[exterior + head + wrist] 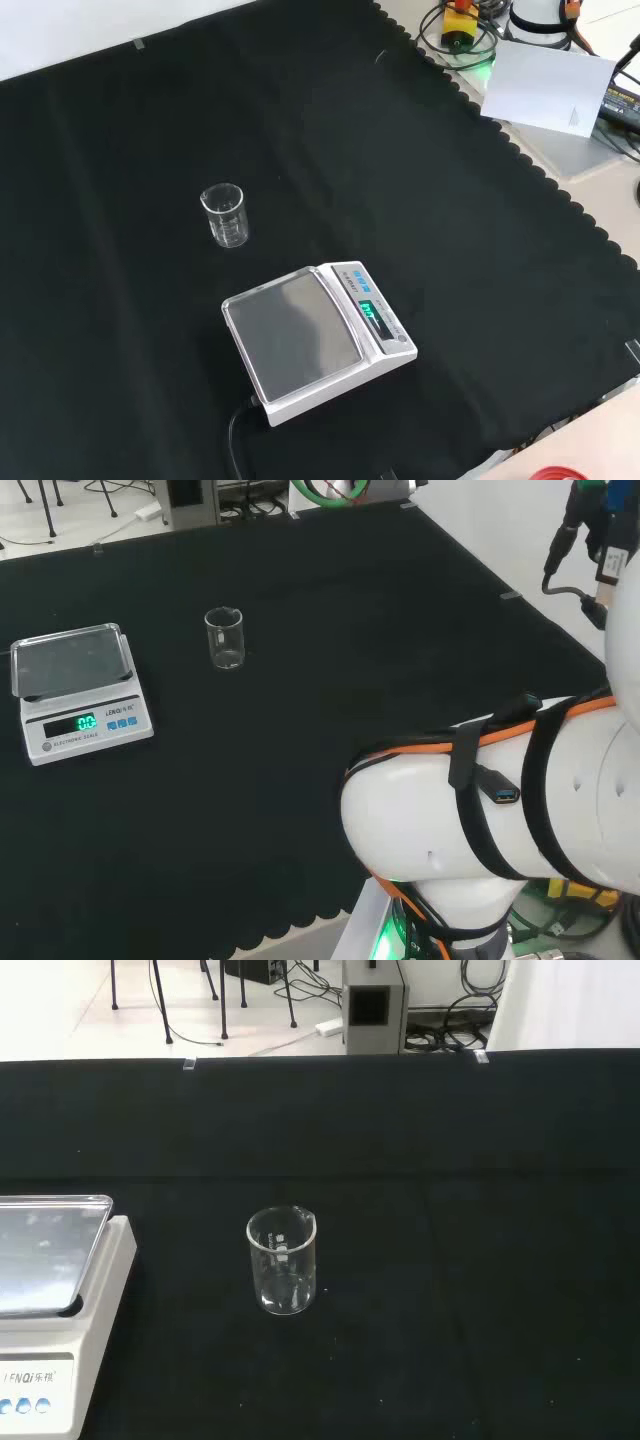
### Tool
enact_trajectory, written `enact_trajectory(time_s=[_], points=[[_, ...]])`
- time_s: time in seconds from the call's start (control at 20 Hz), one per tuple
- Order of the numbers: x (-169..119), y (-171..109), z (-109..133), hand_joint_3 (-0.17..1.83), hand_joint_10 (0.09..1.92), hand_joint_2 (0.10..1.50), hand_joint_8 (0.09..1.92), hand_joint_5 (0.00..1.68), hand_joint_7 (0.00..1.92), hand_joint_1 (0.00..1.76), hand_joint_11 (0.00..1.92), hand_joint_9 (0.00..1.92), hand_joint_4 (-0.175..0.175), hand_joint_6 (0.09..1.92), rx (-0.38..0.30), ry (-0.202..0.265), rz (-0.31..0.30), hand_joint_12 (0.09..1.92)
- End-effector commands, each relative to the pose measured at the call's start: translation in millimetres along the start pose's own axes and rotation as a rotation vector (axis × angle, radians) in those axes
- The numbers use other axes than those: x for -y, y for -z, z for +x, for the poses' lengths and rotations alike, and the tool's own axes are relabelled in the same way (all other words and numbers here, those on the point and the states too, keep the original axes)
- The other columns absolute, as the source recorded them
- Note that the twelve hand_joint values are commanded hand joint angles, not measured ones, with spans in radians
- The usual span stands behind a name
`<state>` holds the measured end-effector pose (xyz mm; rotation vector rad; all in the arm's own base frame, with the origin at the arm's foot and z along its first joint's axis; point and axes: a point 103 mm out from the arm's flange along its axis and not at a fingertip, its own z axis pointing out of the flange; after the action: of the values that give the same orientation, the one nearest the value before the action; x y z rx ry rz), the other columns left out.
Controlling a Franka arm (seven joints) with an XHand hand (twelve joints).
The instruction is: Pick up the beaker.
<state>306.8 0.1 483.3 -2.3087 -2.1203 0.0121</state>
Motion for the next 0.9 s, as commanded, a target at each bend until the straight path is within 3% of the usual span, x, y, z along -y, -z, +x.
enact_trajectory(time_s=[0.05,0.3,0.45,0.6,0.7,0.9], points=[[0.0,0.0,0.7,0.43,0.81,0.62,0.67,0.15,0.33,0.57,0.1,0.34,-0.005,0.25,0.013,-0.001,-0.015,1.45],[-2.0,-3.0,-1.3,0.27,0.84,0.69,0.67,0.2,0.31,0.56,0.06,0.32,-0.004,0.09,0.02,-0.008,-0.035,1.54],[-21.6,-20.7,-12.0,0.26,0.84,0.7,0.67,0.2,0.31,0.57,0.05,0.31,-0.004,0.09,0.023,-0.042,-0.051,1.54],[-68.2,-56.7,-28.6,0.25,0.84,0.69,0.66,0.2,0.29,0.58,0.05,0.31,0.0,0.09,0.0,-0.069,-0.041,1.54],[-107.0,-80.3,-38.4,0.25,0.84,0.69,0.66,0.19,0.27,0.58,0.05,0.31,0.003,0.09,-0.018,-0.063,-0.041,1.55],[-176.5,-115.6,-51.1,0.24,0.84,0.69,0.65,0.19,0.24,0.6,0.04,0.31,0.005,0.09,0.016,-0.036,-0.026,1.55]])
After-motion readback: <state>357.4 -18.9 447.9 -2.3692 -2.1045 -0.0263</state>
